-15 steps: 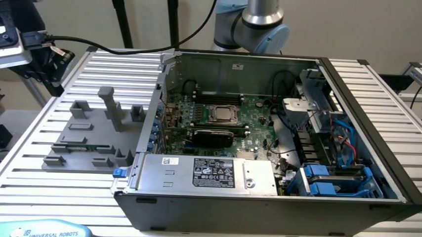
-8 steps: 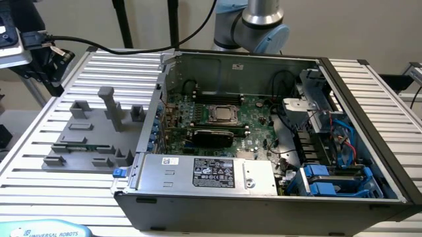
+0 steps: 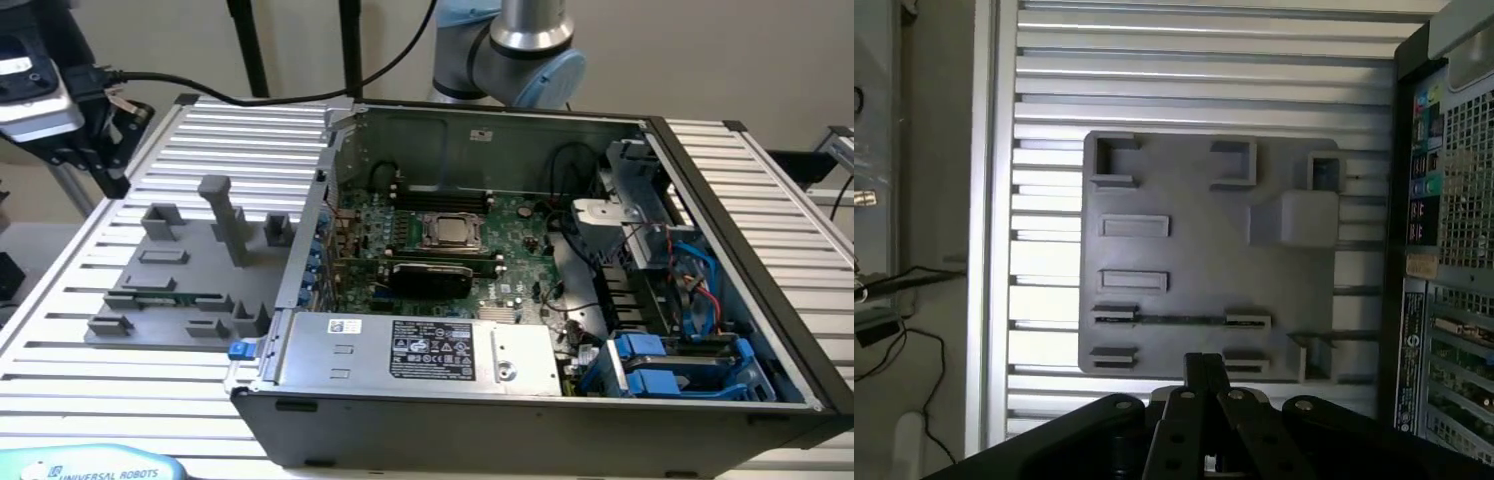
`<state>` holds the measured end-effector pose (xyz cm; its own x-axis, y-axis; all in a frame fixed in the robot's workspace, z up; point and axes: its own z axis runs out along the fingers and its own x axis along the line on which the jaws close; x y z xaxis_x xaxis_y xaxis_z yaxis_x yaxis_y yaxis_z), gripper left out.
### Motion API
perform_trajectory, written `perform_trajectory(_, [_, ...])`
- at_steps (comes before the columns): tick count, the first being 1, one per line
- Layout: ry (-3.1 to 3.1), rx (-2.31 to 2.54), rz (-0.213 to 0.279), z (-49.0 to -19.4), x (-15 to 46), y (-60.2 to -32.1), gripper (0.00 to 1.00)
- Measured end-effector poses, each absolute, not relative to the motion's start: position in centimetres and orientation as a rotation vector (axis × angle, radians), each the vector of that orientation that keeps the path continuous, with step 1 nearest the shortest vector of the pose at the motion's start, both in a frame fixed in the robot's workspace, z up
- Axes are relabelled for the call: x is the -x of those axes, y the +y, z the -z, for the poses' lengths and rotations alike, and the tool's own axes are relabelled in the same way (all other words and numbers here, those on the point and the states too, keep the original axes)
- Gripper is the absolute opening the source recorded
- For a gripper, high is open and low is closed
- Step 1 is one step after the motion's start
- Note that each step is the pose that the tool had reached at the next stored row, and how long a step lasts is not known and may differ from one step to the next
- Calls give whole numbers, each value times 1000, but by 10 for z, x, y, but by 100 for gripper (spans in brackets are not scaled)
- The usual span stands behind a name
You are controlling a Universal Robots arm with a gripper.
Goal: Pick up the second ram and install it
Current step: 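Pick up the second ram and move it above second insertion slot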
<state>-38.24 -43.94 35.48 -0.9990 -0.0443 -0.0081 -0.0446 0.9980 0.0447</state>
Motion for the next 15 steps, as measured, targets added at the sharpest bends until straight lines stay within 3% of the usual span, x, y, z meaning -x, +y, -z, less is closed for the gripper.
perform_trajectory(15, [3100, 497, -71, -343, 382, -439, 11])
